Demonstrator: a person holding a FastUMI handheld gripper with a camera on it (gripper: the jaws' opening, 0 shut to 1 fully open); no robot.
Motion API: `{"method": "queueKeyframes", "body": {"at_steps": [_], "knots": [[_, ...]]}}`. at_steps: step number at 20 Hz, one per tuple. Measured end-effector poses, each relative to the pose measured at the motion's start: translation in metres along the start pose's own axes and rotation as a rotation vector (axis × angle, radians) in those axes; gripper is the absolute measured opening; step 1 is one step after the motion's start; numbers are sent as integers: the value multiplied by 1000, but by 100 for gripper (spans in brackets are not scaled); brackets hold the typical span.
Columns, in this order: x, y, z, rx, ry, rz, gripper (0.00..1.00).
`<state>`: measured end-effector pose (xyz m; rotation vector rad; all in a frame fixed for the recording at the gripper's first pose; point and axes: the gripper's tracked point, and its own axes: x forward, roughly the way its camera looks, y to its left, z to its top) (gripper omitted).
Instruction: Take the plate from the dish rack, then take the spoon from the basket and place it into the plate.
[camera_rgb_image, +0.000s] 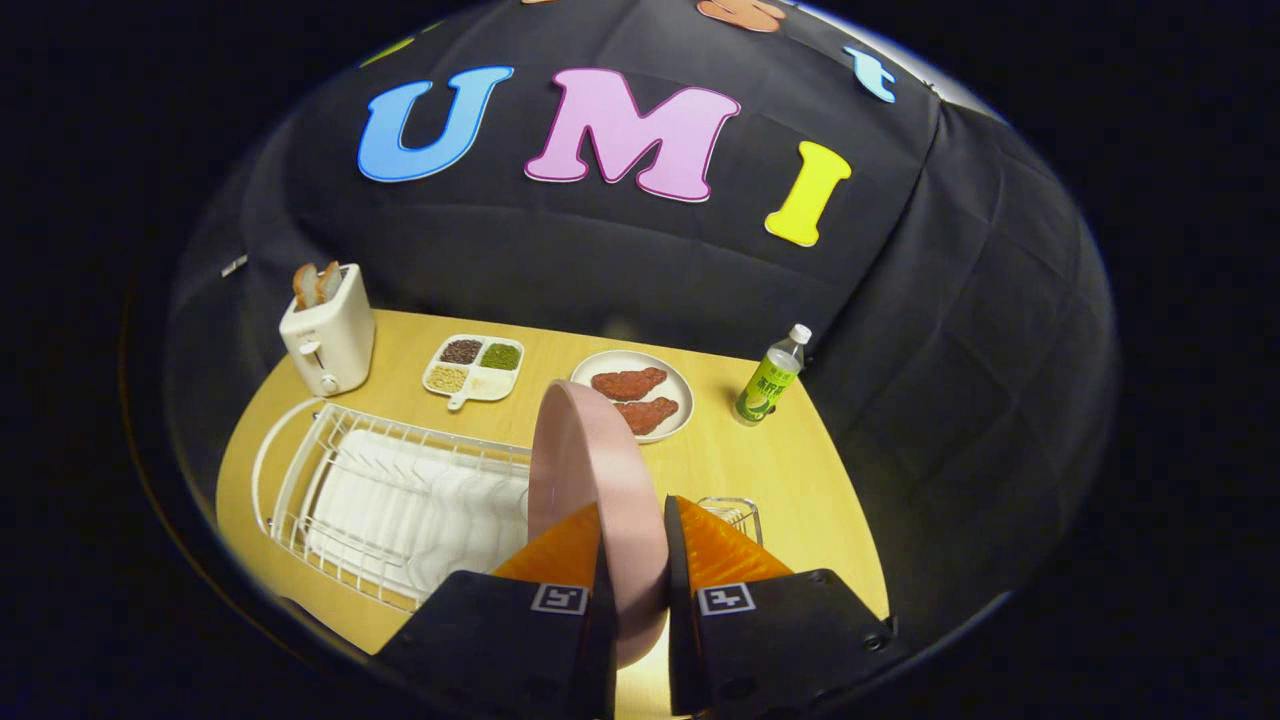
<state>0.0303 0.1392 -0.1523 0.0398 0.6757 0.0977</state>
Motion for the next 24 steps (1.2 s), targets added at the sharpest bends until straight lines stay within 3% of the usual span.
{"method": "queueKeyframes", "body": {"at_steps": [8, 13, 18, 24], "knots": [[-66, -20, -81, 259, 147, 174, 25], [-96, -11, -141, 320, 237, 330, 25], [-94, 11, -208, 324, 363, 385, 25], [-67, 48, -247, 342, 440, 463, 25]]}}
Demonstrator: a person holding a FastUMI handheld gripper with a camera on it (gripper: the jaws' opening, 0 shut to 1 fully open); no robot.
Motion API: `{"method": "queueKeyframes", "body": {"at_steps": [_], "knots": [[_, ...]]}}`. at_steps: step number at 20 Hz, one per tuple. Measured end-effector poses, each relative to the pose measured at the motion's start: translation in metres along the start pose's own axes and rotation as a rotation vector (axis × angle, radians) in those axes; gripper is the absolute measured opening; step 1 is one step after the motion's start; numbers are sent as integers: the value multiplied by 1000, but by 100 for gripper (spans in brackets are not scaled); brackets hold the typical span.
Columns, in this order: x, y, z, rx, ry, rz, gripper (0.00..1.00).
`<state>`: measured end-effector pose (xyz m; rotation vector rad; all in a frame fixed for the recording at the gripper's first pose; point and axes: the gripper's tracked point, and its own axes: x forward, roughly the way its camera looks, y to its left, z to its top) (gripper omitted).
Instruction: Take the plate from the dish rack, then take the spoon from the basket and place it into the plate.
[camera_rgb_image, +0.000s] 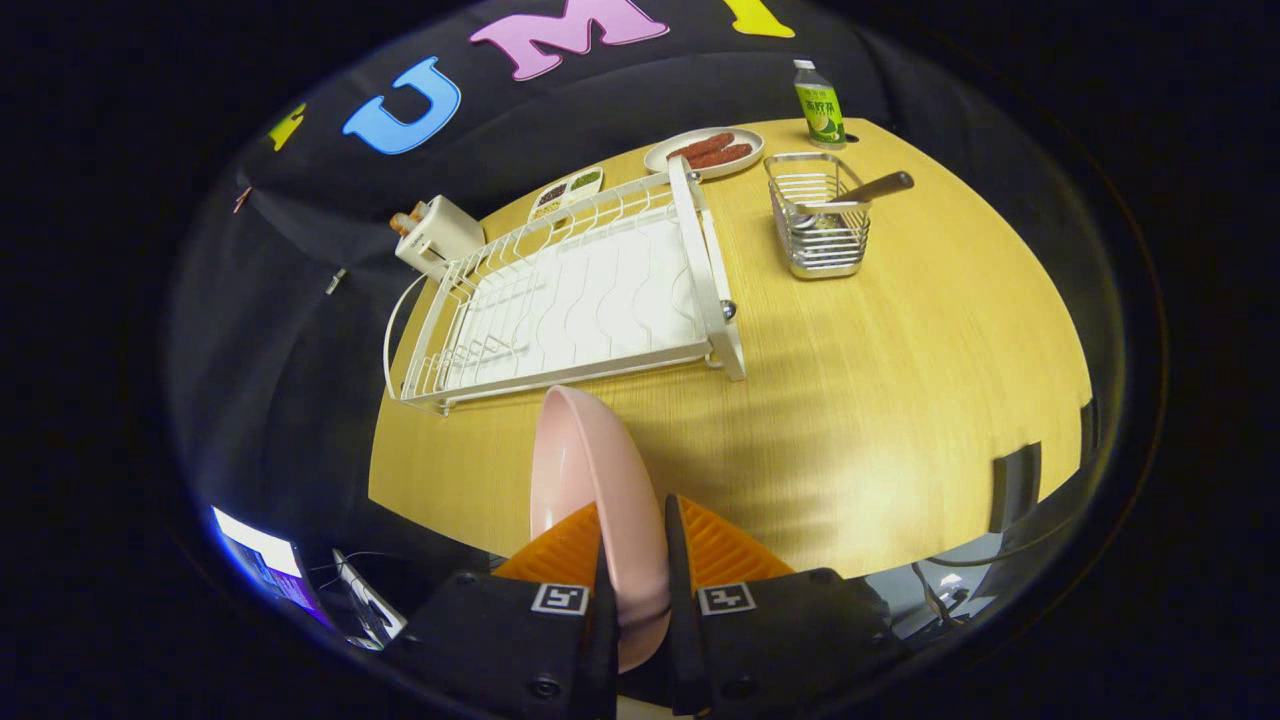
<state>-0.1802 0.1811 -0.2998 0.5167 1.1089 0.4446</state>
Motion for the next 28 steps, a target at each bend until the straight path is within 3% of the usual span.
{"method": "queueKeyframes", "body": {"at_steps": [5, 8, 15, 18, 24, 28], "knots": [[20, -8, 5, 43, -24, -3, 25], [20, -24, 10, 33, -39, -53, 27], [26, -54, 10, -47, -34, -184, 45], [23, -57, 15, -55, -51, -181, 51], [-12, -45, 41, -140, -158, -113, 75], [-61, -31, 93, -197, -337, -55, 77]]}}
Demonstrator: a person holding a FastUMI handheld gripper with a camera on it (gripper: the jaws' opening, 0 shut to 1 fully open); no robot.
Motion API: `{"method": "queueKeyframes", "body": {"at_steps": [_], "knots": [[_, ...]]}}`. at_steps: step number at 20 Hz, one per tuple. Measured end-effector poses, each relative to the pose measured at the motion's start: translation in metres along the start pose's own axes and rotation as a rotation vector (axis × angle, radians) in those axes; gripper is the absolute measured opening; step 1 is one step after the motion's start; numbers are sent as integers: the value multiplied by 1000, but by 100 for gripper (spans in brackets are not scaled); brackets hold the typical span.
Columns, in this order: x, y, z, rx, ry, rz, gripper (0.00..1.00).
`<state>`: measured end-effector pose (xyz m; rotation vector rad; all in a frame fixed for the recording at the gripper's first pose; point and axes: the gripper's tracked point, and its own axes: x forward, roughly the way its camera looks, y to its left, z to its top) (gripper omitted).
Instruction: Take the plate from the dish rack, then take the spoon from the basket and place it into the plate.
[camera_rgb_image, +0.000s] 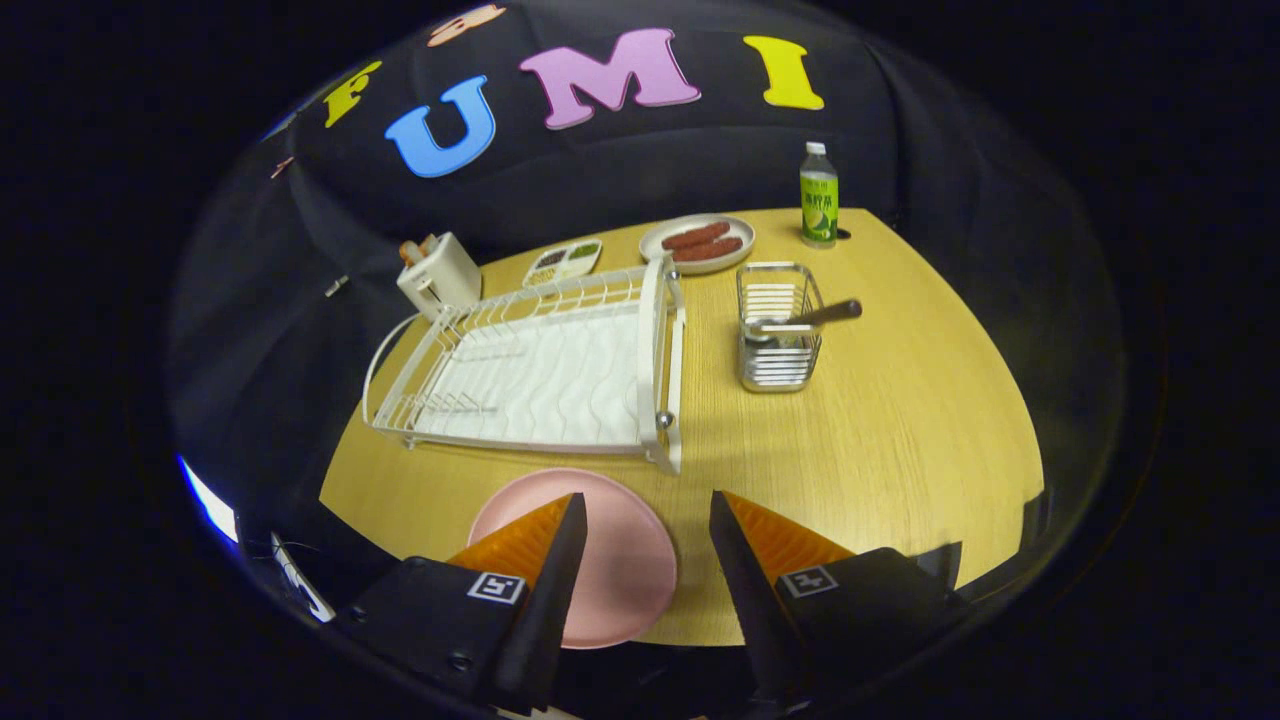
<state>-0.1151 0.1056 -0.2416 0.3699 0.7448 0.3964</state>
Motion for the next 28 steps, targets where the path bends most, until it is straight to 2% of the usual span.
{"method": "queueKeyframes", "body": {"at_steps": [4, 9, 12, 16, 18, 19, 24, 28], "knots": [[-9, -47, 74, -96, -172, -102, 79], [25, -111, 95, -110, -125, -217, 79], [50, -124, 92, -100, -85, -217, 79], [83, -123, 80, -133, -21, -175, 76], [95, -117, 81, -126, -17, -149, 67], [100, -117, 81, -124, -13, -145, 53], [108, -125, 73, -119, 12, -156, 20], [106, -125, 77, -123, -7, -122, 14]]}}
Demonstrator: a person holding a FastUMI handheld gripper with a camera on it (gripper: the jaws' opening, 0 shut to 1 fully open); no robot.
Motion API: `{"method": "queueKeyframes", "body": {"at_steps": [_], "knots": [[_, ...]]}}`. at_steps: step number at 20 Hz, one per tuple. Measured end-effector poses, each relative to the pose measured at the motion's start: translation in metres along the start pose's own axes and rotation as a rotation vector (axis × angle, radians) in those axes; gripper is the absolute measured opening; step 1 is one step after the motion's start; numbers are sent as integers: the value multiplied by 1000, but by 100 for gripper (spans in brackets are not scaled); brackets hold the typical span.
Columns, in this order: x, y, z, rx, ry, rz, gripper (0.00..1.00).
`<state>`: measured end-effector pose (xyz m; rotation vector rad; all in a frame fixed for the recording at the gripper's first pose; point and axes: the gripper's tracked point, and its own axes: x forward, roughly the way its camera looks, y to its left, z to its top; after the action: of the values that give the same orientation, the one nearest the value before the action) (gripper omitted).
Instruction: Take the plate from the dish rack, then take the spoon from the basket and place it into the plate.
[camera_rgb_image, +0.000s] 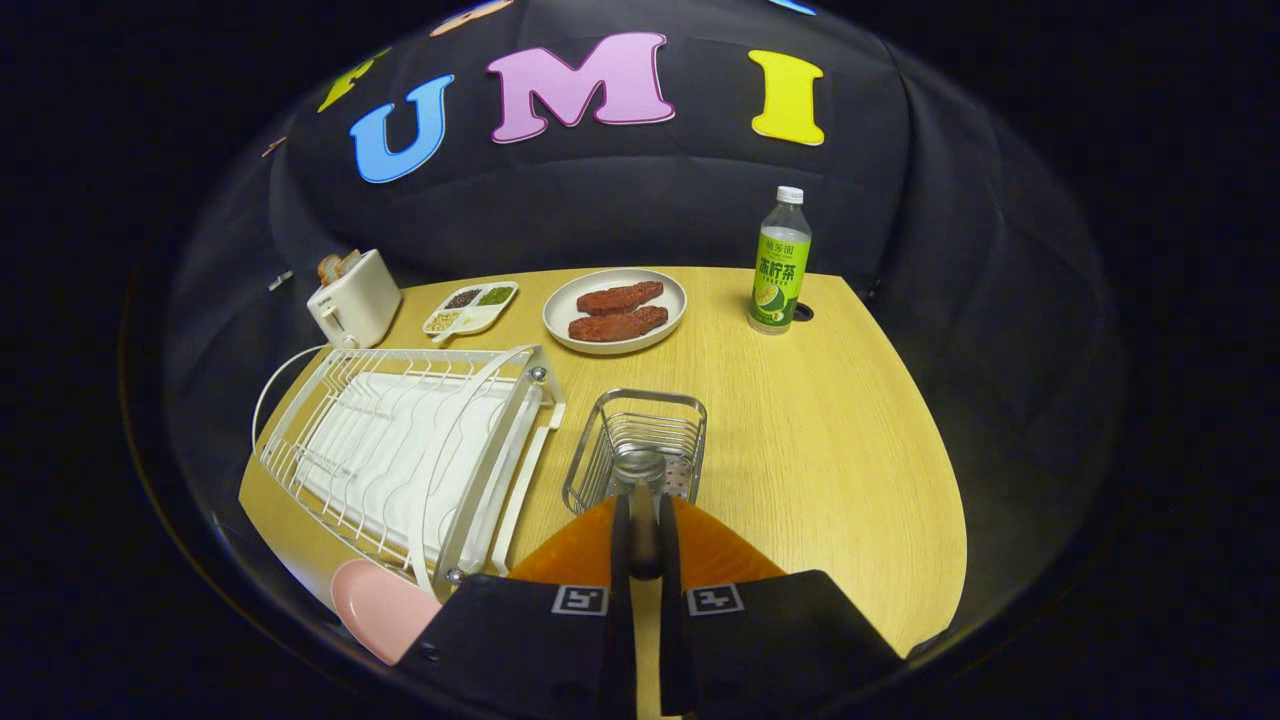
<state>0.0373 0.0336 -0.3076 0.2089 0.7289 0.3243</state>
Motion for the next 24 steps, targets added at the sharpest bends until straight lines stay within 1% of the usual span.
{"method": "queueKeyframes", "body": {"at_steps": [5, 11, 14, 17, 20, 24], "knots": [[-11, -6, 30, 25, -64, 2, 14], [-17, -4, 82, 14, -151, -2, 14], [-32, 3, 111, -2, -197, 2, 13], [-60, 16, 135, -8, -253, 18, 13], [-91, 32, 143, -28, -279, 43, 13], [-126, 55, 118, -53, -244, 92, 13]]}}
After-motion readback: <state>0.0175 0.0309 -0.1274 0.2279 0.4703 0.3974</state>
